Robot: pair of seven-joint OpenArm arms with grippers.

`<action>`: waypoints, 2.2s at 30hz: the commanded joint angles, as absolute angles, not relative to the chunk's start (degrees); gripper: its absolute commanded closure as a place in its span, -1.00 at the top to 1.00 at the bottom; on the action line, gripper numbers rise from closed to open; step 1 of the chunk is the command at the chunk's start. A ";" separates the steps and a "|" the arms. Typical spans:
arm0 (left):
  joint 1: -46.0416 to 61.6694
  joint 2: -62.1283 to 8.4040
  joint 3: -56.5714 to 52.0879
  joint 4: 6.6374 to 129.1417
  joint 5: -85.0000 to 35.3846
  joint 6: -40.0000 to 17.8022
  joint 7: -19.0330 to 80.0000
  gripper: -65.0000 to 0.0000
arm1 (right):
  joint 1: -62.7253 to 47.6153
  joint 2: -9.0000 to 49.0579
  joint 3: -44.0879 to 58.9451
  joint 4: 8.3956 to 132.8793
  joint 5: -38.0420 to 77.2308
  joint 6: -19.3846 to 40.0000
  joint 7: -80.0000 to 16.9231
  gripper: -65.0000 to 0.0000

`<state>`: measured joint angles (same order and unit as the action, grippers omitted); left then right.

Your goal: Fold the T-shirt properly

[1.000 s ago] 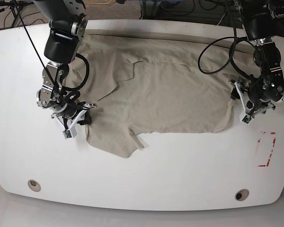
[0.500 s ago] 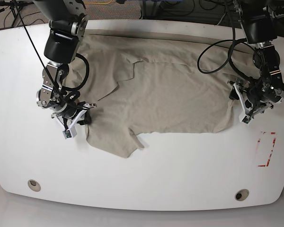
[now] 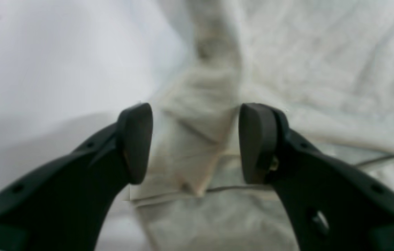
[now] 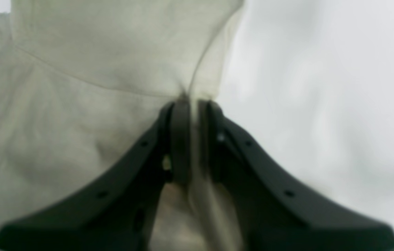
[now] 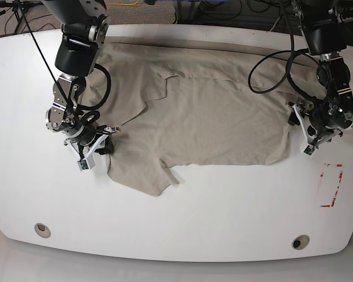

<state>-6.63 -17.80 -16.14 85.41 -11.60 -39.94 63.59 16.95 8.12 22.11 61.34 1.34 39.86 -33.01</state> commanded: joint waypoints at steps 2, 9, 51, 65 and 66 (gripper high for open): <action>-8.31 -18.77 -16.57 86.20 -12.18 -40.00 62.73 0.13 | 17.80 8.48 22.11 61.93 0.84 40.00 -33.71 -0.71; -9.01 -18.86 -16.57 86.02 -12.00 -40.00 62.73 0.13 | 17.80 8.48 22.11 61.93 1.01 40.00 -33.71 -0.71; -15.43 -22.02 -18.42 72.92 -12.18 -40.00 57.98 0.13 | 17.80 8.48 22.11 61.93 1.10 40.00 -33.71 -0.71; -16.92 -22.02 -18.24 65.45 -12.00 -40.00 53.67 0.13 | 17.80 8.48 22.11 61.93 1.10 40.00 -33.71 -0.71; -17.19 -22.02 -18.24 64.84 -12.00 -40.00 53.67 0.13 | 17.80 8.48 22.11 61.93 1.10 40.00 -33.71 -0.71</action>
